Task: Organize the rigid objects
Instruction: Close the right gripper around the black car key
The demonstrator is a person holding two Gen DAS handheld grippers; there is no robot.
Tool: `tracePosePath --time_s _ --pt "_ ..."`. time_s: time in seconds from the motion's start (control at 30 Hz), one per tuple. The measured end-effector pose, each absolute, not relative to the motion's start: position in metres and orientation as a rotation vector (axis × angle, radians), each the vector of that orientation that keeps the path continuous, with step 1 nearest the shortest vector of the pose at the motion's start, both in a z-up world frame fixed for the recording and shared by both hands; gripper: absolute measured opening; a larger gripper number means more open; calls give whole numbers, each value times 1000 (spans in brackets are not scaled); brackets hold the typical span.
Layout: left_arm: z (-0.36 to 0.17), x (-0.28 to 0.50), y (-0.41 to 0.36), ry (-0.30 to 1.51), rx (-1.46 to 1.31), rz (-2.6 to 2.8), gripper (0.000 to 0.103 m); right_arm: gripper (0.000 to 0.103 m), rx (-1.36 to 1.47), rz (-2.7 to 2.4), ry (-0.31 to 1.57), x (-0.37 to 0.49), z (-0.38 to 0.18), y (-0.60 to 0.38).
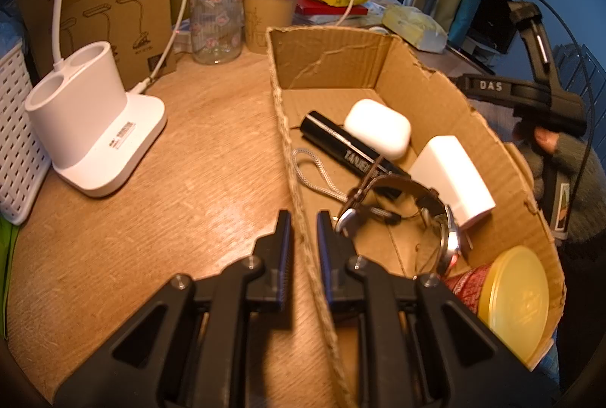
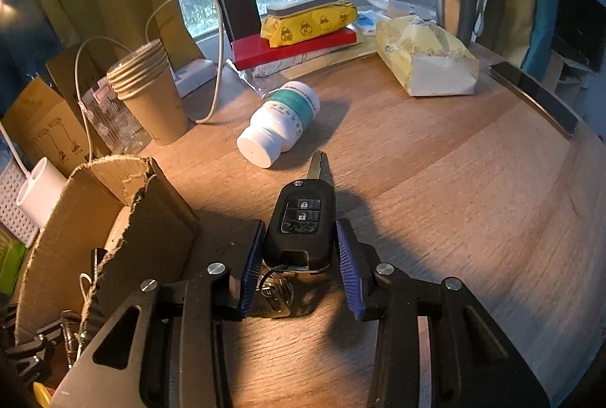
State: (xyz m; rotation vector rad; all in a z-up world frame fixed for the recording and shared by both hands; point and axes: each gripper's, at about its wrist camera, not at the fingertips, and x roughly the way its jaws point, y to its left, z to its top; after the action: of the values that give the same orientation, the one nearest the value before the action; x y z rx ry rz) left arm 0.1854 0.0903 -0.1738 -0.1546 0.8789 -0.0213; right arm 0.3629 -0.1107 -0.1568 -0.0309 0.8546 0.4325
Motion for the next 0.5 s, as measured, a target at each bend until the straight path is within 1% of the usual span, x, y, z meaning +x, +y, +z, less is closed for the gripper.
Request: tracePosePath --time_s 0.5 --pt "-175 186 91 879 -158 -22 15 39 -15 450 798 343 -131 -113"
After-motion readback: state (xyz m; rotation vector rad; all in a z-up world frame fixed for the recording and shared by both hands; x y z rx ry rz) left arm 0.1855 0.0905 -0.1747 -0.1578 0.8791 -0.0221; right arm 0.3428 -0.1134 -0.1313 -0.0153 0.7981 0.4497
